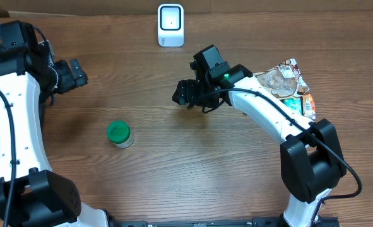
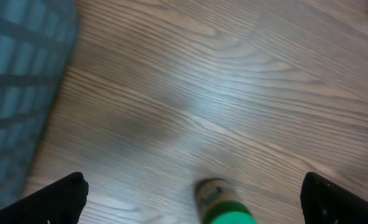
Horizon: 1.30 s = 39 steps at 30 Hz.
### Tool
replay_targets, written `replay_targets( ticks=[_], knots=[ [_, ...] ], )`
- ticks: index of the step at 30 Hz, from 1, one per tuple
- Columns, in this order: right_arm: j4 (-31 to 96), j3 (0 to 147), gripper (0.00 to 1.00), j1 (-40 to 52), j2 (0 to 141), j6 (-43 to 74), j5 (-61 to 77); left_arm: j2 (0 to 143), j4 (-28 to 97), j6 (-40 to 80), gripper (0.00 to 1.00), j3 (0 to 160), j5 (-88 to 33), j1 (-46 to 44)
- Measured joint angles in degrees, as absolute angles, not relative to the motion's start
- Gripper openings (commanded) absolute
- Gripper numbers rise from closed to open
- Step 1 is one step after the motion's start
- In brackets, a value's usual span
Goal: Scan the item barcode
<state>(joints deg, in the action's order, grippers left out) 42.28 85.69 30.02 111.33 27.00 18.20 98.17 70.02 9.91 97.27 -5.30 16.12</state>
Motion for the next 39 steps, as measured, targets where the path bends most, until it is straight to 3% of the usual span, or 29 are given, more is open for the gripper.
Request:
replay_targets(
  ticks=[4,7,9,28,39],
  knots=[
    [41.95,85.69,0.80,30.02,111.33,27.03,17.54,98.17,72.90,10.00,0.97,97.27,-8.82,15.99],
    [41.78,85.69,0.80,30.02,111.35,26.98,17.50,98.17,73.69,9.06,0.55,96.38,-9.04,15.44],
    [41.63,85.69,0.80,30.02,111.35,27.03,17.39,98.17,72.75,8.34,0.04,93.93,-8.47,14.94],
    [41.76,85.69,0.79,30.02,111.35,27.03,16.93,98.80,57.49,10.85,0.04,65.49,-3.33,12.67],
    [41.80,85.69,0.79,30.02,111.35,27.00,16.58,98.65,42.22,12.99,0.04,55.79,-14.70,4.69]
  ],
)
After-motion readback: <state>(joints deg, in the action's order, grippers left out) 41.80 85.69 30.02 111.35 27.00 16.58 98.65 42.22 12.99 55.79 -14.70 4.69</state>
